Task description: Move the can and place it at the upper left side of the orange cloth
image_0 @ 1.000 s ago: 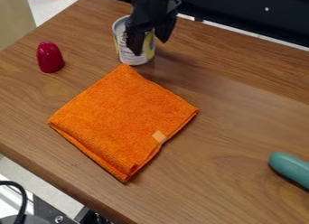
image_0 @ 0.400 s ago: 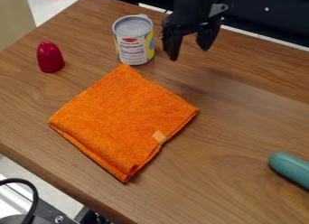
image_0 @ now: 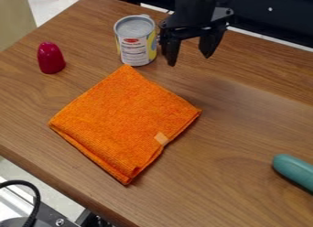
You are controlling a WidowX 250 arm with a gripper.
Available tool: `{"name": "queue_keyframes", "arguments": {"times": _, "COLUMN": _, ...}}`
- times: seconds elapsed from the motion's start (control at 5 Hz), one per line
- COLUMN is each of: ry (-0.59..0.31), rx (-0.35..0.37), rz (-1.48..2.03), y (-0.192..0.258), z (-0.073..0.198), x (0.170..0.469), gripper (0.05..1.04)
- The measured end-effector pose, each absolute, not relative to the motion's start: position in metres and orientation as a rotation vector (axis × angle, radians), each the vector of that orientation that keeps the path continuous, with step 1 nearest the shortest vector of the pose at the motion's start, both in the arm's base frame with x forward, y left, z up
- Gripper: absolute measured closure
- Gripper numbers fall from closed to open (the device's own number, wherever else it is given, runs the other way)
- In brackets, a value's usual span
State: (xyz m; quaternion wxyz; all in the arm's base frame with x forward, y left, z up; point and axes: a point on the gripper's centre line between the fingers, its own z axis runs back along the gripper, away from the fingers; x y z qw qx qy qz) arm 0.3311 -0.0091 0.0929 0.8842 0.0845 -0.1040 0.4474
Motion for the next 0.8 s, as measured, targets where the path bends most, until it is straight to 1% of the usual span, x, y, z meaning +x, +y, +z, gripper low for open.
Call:
{"name": "queue_keyframes", "arguments": {"times": 0.2, "ry": -0.192, "rx": 0.185, "rz": 0.833, "y": -0.017, "z": 0.095, "x": 0.316, "gripper": 0.088}}
{"name": "queue_keyframes", "arguments": {"times": 0.4, "ry": -0.188, "rx": 0.201, "rz": 0.701, "y": -0.014, "z": 0.089, "x": 0.305, "gripper": 0.088}}
{"name": "queue_keyframes", "arguments": {"times": 0.6, "ry": -0.265, "rx": 0.164, "rz": 0.526, "y": -0.009, "z": 0.083, "x": 0.284, "gripper": 0.088}}
{"name": "queue_keyframes", "arguments": {"times": 0.8, "ry": -0.266, "rx": 0.15, "rz": 0.441, "y": -0.002, "z": 0.081, "x": 0.268, "gripper": 0.088}}
